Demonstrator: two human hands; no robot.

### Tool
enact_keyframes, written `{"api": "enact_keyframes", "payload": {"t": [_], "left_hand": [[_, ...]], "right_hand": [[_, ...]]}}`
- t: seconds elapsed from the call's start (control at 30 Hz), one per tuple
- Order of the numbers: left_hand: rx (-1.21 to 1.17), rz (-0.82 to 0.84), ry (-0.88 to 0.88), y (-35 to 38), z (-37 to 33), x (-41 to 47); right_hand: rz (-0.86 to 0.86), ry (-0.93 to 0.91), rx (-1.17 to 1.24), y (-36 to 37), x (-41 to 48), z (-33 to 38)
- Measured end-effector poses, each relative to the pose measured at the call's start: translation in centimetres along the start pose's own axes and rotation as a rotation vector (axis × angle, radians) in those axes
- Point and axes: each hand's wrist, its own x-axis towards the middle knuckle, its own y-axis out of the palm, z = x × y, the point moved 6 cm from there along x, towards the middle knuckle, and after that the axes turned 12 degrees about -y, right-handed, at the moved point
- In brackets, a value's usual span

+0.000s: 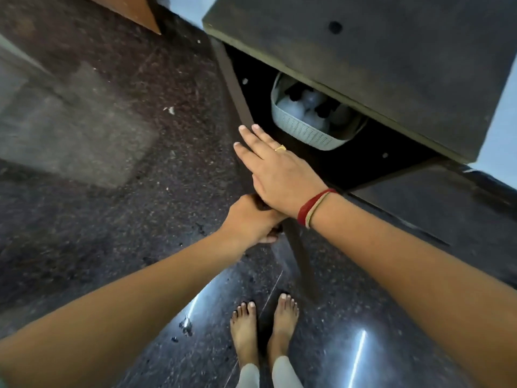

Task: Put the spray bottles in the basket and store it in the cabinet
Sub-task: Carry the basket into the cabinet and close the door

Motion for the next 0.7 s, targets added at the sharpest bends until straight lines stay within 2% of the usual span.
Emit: {"api": "enact_keyframes", "payload": {"t": [0.17,0.3,0.4,0.57,0.7], "left_hand": [[-0.099,-0.021,0.014,6.1,-2.4,1.3],[-0.093,-0.135,0.117,9.1,-5.5,1.5],[-0.063,-0.146,0.16,10.9,-7.2,1.8],[0.24,-0.297,0.384,11.2,-10.5,2.5],[0.546,-0.31,0.62,11.7,-13.7,2.2]], "right_hand": [[0.184,-0.125,-0.317,-2.0,-2.9,-3.9],[0.199,-0.196,-0.583,-3.8,-3.6,-6.5],[0.159,-0.222,-0.752,-4.5,-3.8,-8.2],[0.104,-0.066,-0.885,-4.6,-4.3,-11.2],[0.054,-0.006,-0.884,-4.5,-4.4,-12.9]]}}
